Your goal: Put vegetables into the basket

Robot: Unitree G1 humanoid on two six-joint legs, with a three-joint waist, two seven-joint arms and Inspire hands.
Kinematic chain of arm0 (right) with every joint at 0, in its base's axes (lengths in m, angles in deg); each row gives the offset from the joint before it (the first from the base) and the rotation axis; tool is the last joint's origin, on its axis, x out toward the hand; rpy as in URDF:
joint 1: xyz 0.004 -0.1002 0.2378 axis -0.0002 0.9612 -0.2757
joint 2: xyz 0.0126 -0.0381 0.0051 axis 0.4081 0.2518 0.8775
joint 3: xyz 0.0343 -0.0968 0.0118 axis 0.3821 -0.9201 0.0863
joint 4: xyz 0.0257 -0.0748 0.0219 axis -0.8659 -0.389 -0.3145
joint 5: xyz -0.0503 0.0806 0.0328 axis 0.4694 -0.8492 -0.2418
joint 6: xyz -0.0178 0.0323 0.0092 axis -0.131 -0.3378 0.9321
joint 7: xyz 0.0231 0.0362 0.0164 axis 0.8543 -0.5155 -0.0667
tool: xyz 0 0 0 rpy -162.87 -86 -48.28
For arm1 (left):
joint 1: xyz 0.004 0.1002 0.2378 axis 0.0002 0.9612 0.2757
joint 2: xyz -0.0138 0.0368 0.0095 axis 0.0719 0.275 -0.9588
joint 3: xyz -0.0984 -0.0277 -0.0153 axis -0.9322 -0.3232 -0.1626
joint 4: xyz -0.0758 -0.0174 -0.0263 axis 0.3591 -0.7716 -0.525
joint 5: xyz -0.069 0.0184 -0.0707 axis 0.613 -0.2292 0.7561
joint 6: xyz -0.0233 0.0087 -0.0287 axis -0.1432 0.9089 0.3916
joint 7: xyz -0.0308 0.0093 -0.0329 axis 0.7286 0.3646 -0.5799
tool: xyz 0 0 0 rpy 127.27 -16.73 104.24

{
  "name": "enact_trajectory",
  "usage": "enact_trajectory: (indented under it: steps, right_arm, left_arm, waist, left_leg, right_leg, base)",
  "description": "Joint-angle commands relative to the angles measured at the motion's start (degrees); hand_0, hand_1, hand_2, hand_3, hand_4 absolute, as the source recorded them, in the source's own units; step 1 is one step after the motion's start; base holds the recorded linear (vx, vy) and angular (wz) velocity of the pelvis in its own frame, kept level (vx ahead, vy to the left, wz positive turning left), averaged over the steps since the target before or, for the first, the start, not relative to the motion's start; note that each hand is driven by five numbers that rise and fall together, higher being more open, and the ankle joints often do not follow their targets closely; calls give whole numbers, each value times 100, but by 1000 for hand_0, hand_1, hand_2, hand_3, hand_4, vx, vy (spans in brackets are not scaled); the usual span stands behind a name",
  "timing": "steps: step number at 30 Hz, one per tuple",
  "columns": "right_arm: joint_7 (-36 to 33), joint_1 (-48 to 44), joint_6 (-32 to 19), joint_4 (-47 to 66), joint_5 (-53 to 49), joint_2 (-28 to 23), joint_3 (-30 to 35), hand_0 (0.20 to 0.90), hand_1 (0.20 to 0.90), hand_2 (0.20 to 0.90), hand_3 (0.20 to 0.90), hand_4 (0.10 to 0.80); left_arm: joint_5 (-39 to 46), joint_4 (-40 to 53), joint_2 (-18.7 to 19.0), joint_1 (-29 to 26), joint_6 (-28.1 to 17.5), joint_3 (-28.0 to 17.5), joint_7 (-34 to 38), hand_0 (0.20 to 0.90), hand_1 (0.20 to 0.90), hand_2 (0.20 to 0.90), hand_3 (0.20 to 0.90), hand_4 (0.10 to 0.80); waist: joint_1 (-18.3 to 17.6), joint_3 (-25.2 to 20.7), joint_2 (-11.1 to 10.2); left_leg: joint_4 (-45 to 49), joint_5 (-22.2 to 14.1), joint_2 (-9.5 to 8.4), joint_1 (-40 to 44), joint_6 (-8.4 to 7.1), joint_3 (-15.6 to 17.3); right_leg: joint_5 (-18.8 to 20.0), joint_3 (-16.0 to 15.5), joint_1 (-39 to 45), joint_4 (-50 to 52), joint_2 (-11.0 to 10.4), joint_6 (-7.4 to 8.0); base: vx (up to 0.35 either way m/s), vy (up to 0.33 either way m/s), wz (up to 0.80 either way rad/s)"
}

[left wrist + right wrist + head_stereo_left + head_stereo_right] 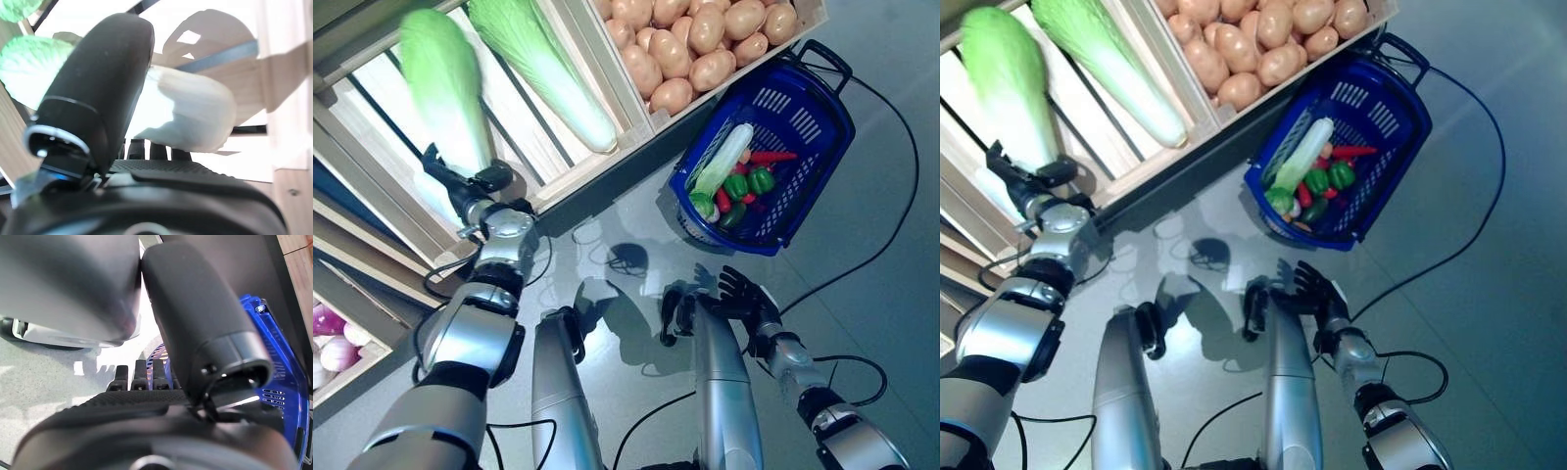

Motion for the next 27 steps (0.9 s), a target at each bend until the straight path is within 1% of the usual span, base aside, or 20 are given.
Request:
enact_trajectory:
  steps: [1, 4, 9, 15, 17, 22, 24, 25, 27]
  right_arm:
    - [3, 615, -213, 120, 61, -419, 116, 900, 900, 900, 900, 800]
    - [44, 607, -241, 83, 83, -403, 119, 900, 900, 900, 900, 800]
    - [-42, 712, -216, 153, 187, -366, 135, 900, 900, 900, 900, 800]
    - [3, 960, -250, 290, 219, -362, 245, 900, 900, 900, 900, 800]
    - [36, 1141, -294, 517, 243, -321, 302, 900, 900, 900, 900, 800]
    - [-49, 1480, -286, 1081, 191, -245, 406, 900, 900, 900, 900, 800]
    - [-154, 1663, -276, 1446, 29, -110, 553, 900, 900, 900, 900, 800]
    - [-173, 1703, -304, 1535, -68, -74, 588, 900, 900, 900, 900, 800]
    - [-383, 1900, -54, 1861, -49, 116, 766, 900, 900, 900, 900, 800]
  left_arm:
    - [-111, 535, 365, -218, -307, 251, -765, 300, 300, 300, 300, 400]
    - [-29, 457, 410, -163, -316, 187, -866, 300, 300, 300, 300, 400]
    - [99, 355, 463, 76, -373, 77, -1112, 300, 300, 300, 300, 400]
    - [141, 490, 579, 497, -511, -66, -1417, 300, 300, 300, 300, 400]
    - [70, 760, 571, 812, -646, -143, -1553, 300, 300, 300, 300, 400]
    - [-190, 1466, 456, 1476, -837, -242, -1703, 300, 300, 300, 300, 400]
    - [-61, 1895, 269, 2016, -925, -380, -1854, 300, 300, 300, 300, 400]
    - [101, 1972, 222, 2139, -980, -426, -1937, 300, 300, 300, 300, 400]
    - [131, 2320, -142, 2755, -1094, -658, -2066, 300, 300, 300, 300, 400]
  waist:
    - [-152, -8, 141]
    - [-154, -39, 160]
    - [-177, -282, 221]
    - [-183, -684, 297]
    - [-164, -873, 327]
    - [-89, -1160, 342]
    - [-14, -1376, 343]
    - [-2, -1413, 348]
    - [47, -1694, 384]
  left_leg:
    - [-328, -442, -44, 808, 470, 568]
    - [-481, -422, -41, 1081, 457, 648]
    - [-943, -316, -19, 1663, 430, 835]
    - [-1808, -14, -49, 2516, 407, 1017]
    - [-2262, 156, -93, 2929, 408, 1057]
    - [-3058, 442, -229, 3670, 408, 1115]
    - [-3619, 637, -360, 4196, 387, 1183]
    - [-3732, 689, -381, 4303, 375, 1191]
    - [-4364, 900, -491, 4854, 363, 1246]
  right_leg:
    - [103, 263, 922, -640, -59, 168]
    - [120, 253, 1162, -778, -69, 173]
    - [175, 221, 1654, -1141, -116, 188]
    - [341, 146, 2437, -1836, -186, 191]
    - [446, 93, 2834, -2230, -202, 193]
    - [662, -60, 3614, -3058, -191, 217]
    - [827, -225, 4187, -3700, -171, 286]
    - [873, -252, 4309, -3828, -156, 299]
    - [1073, -388, 4912, -4530, -104, 361]
  base:
    - [6, 32, 5]
    - [12, 32, -6]
    - [45, 34, -9]
    - [57, 15, -13]
    - [75, -2, -5]
    - [76, -19, -8]
    - [114, -20, -8]
    - [138, -8, -8]
    - [196, 0, -10]
